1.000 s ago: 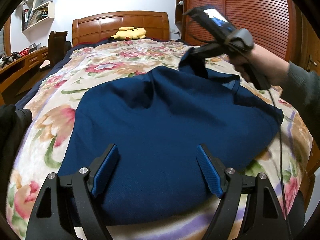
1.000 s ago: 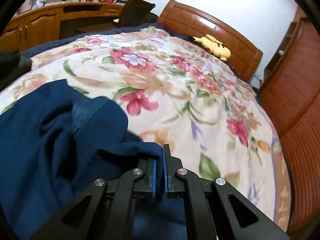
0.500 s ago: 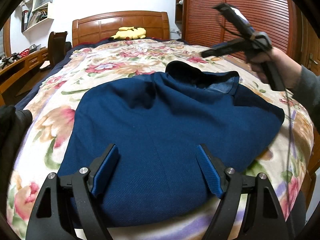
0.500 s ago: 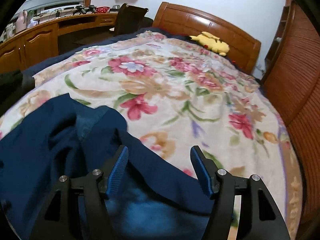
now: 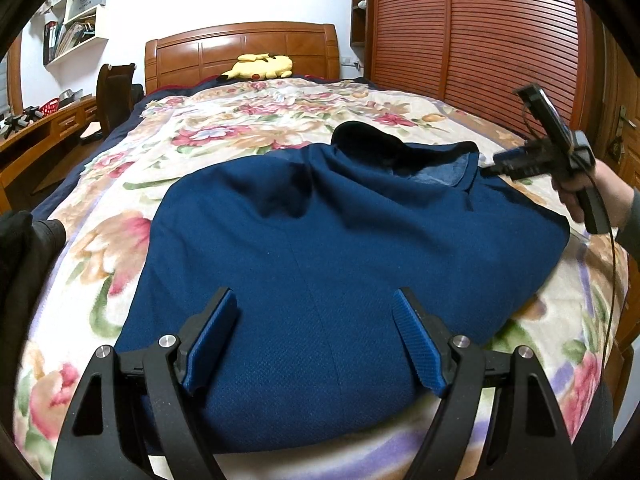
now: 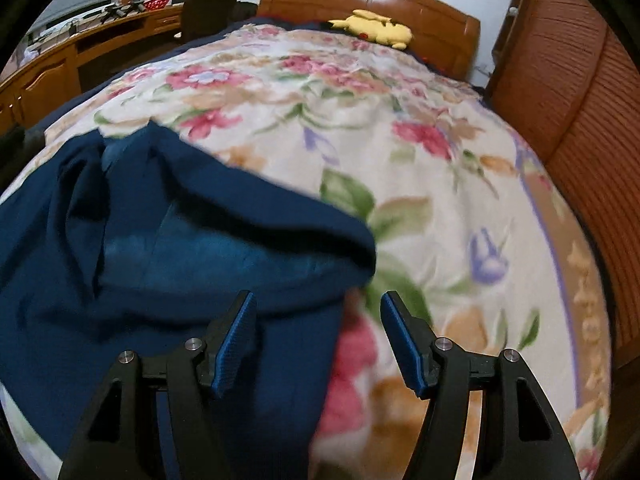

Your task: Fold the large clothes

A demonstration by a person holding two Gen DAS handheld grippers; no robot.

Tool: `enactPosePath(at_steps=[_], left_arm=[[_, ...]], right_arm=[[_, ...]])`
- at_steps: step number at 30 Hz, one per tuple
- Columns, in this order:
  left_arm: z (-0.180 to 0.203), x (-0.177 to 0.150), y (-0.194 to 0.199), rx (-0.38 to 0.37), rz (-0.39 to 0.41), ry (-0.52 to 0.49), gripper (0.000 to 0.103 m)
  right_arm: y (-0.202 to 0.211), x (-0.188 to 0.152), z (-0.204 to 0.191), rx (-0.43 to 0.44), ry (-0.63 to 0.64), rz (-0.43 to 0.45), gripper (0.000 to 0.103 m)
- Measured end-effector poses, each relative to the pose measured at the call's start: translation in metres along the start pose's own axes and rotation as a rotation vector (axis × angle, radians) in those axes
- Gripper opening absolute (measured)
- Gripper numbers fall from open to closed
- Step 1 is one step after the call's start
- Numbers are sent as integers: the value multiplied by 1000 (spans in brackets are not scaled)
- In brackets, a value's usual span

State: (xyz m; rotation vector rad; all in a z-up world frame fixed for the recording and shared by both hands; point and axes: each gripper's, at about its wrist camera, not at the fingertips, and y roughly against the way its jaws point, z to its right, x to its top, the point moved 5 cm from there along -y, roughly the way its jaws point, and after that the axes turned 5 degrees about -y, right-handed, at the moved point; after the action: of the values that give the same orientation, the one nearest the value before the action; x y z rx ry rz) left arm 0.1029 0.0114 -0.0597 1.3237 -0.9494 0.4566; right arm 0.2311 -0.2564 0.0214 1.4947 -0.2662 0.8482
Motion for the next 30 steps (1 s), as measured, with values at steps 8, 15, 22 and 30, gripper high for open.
enactPosePath(at_steps=[8,15,22,30], left_arm=[[0,-1,-1,0,-3,0,81],[1,-2,0,1,-5,-2,81],[0,-2,-1,-2,-6,0,81],[-2,-2,-2,3,-2,8,81]], right_arm=[[4,-9,-44,27,187,36,66],[2,-10,-95,58,363,64,66],[-26,10,-83,-19,453,24,10],[-48,85,-69,-3,297,110,2]])
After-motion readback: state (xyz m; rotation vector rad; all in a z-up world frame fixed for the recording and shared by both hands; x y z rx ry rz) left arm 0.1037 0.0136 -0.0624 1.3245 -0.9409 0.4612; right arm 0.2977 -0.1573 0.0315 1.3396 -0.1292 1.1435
